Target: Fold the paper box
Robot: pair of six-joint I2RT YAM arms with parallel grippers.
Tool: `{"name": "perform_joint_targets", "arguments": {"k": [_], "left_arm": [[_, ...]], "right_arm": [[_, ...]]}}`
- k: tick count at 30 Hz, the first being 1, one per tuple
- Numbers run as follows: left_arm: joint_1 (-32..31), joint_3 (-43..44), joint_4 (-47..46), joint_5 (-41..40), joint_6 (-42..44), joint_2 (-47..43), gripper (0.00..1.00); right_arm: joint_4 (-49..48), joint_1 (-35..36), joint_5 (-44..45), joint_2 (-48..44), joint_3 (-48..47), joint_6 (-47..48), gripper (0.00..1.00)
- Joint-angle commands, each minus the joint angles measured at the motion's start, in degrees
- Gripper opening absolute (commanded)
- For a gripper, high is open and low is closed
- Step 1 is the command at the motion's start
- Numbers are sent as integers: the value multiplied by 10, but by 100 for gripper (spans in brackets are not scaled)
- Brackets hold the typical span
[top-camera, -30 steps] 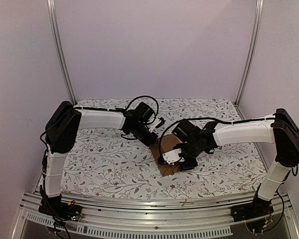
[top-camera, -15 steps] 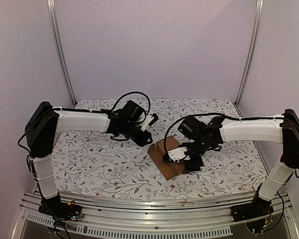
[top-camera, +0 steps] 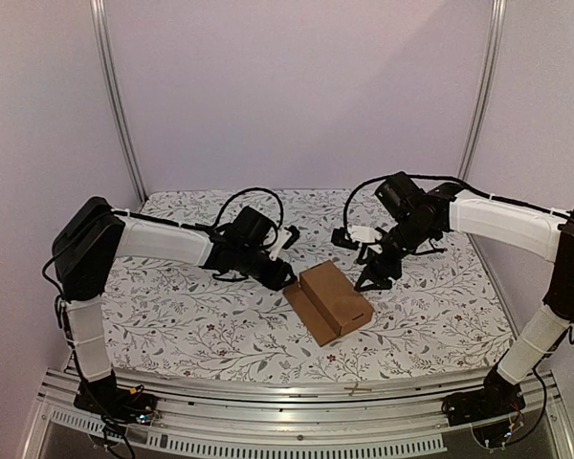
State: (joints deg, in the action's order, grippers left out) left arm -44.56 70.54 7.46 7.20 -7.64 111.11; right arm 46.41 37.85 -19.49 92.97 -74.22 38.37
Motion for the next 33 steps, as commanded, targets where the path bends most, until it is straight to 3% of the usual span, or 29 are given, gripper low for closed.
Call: {"name": "perform_joint_targets", "arguments": {"k": [1,10,22,29,33], "left_arm": [[23,24,-25,40,1,47,46],[33,52,-33,91,25,97,46],[45,76,-37,176,41,139,12],[47,65,-52,200,34,134,1],[47,52,-64,208,24,127,0]], "right_arm": [[13,-17,-36,34,-14,-48,77],[12,-17,-28,60,0,-38,79],[12,-17,-36,87,-3,-41,79],[12,-17,-36,90,0,-38,79],[12,-17,-38,96,-1,-38,79]]}}
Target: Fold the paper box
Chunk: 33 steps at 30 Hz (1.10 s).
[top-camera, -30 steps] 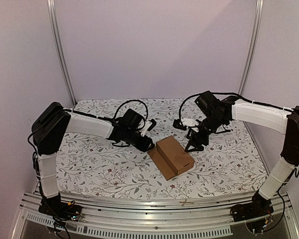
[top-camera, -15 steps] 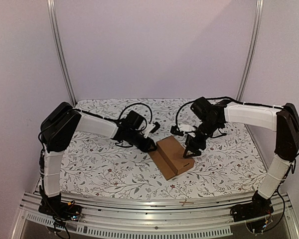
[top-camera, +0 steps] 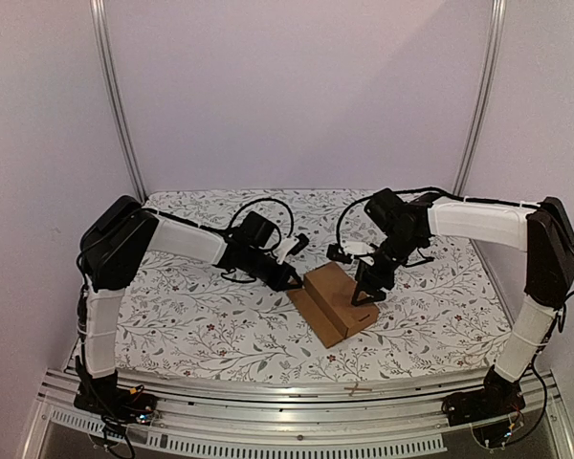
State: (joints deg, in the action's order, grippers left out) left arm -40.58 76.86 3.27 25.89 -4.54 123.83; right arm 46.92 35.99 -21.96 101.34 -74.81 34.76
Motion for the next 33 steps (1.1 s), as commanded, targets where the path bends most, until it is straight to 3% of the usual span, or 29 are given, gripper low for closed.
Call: {"name": "perform_joint_targets", "arguments": {"k": [1,8,11,13,17,21,26,33], "left_arm": [[8,-16,-34,22,-10,-2,0],[7,-34,-71,11,-36,-4,0],[4,-51,-72,-49,-41,-29,27],[-2,-78,-76,-105,-38,-69,37],[-33,-153,-81,-181,-21,-194,47],[-123,-211,-77,-197,13,-265,49],[-247,-222,-115,-290,-16,-241,52],[-308,-150,-106,-340,-22,-139,61]], "right_arm": [[7,1,-13,13,4,-2,79],[7,2,-12,12,9,0,79],[12,1,-10,5,8,1,79],[15,-2,-9,-5,7,1,80],[25,-22,-29,-27,5,-14,80],[31,-29,-23,-42,21,-12,80],[29,-33,-9,-37,33,-12,81],[26,-35,-7,-11,30,-33,81]]}}
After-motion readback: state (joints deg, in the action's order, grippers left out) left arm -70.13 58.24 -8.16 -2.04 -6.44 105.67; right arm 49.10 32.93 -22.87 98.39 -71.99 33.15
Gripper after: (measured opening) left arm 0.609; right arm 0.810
